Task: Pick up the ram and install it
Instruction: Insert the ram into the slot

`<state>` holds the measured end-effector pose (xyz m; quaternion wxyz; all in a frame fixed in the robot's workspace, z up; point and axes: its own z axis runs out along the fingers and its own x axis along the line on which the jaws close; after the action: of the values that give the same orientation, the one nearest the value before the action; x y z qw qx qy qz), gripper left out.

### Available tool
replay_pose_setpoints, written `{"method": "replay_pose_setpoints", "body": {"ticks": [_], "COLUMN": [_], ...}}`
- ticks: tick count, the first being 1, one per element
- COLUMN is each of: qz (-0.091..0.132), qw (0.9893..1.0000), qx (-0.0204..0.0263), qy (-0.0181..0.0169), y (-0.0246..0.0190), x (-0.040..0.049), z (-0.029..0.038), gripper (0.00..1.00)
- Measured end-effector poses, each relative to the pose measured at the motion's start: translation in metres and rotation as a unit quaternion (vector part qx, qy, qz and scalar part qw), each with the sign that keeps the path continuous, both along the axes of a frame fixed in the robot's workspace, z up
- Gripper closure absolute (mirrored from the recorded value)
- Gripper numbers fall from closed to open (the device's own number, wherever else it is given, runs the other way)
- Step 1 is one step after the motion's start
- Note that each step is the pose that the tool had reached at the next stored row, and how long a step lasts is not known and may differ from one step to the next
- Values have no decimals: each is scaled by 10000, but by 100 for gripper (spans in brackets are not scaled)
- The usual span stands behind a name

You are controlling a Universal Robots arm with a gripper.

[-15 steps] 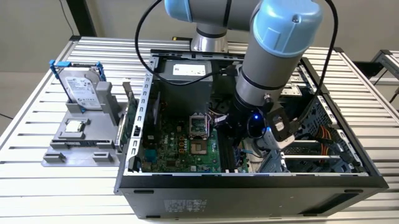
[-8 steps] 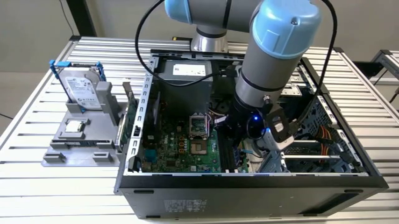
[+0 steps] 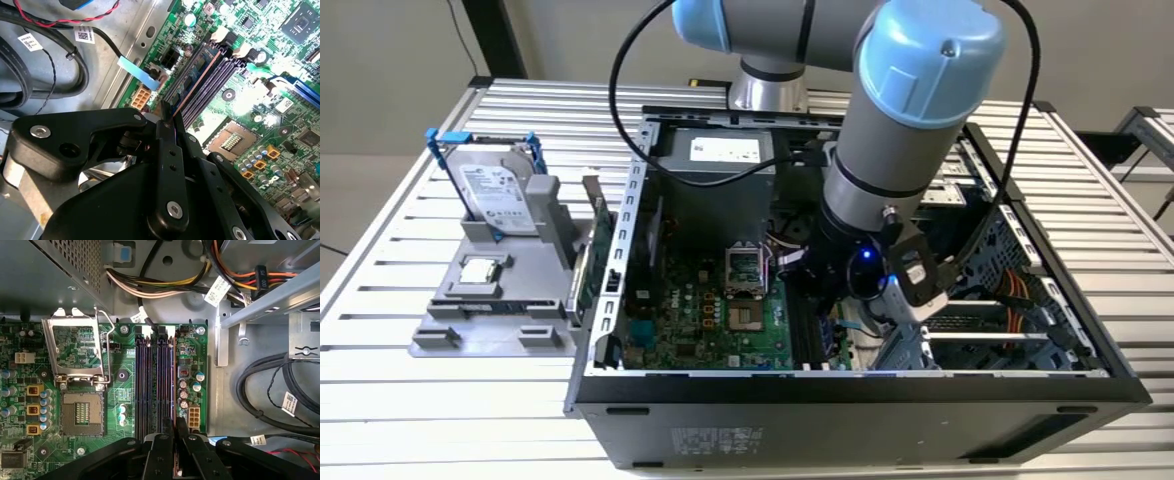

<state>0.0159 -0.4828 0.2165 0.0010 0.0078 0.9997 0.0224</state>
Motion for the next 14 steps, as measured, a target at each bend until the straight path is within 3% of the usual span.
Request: {"method": "replay_pose_setpoints", "body": {"ticks": [11, 14], "qz": [-12, -13], "qw": [10000, 10000], "qx": [1, -26], "qy": [12, 16], "y": [0, 1], "x": [-17, -17], "z": [-2, -6], "gripper": [100, 100]}}
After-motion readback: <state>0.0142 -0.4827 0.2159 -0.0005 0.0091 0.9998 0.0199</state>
